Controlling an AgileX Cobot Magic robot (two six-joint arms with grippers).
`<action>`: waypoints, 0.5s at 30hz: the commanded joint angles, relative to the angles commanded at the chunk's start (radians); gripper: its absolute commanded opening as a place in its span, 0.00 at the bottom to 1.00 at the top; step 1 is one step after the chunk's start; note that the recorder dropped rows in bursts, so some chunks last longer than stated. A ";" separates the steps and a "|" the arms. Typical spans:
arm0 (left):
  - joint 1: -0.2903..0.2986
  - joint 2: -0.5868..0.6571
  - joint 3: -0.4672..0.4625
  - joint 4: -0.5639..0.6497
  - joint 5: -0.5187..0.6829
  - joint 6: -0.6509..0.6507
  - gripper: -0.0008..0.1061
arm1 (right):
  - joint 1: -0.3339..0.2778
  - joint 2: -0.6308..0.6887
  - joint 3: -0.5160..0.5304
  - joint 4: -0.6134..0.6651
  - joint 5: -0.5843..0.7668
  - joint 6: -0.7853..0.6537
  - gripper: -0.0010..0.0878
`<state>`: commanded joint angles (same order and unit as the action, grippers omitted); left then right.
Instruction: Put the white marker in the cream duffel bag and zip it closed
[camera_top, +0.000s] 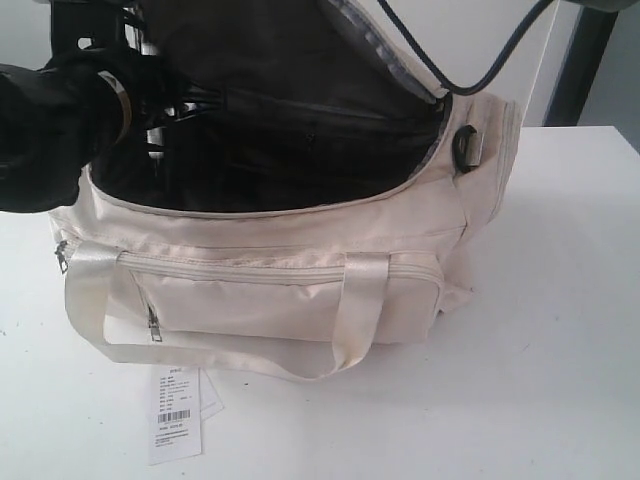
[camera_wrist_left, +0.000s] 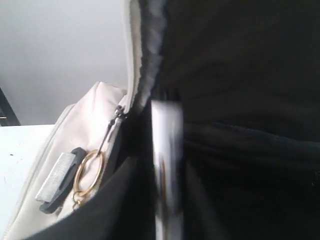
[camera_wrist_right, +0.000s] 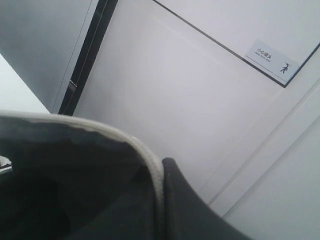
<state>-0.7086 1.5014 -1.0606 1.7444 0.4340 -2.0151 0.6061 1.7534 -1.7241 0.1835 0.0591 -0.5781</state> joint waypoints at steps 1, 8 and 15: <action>0.000 0.000 0.000 0.000 -0.002 0.000 0.69 | 0.000 0.000 0.000 0.000 0.000 0.000 0.01; 0.000 -0.041 0.000 -0.145 -0.042 0.211 0.57 | 0.000 0.000 0.000 0.000 0.000 0.000 0.01; 0.000 -0.101 0.000 -0.552 0.039 0.755 0.12 | 0.000 0.000 0.000 0.000 0.000 0.000 0.01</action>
<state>-0.7086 1.4007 -1.0606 1.1923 0.4734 -1.2603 0.6061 1.7534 -1.7241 0.1835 0.0591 -0.5781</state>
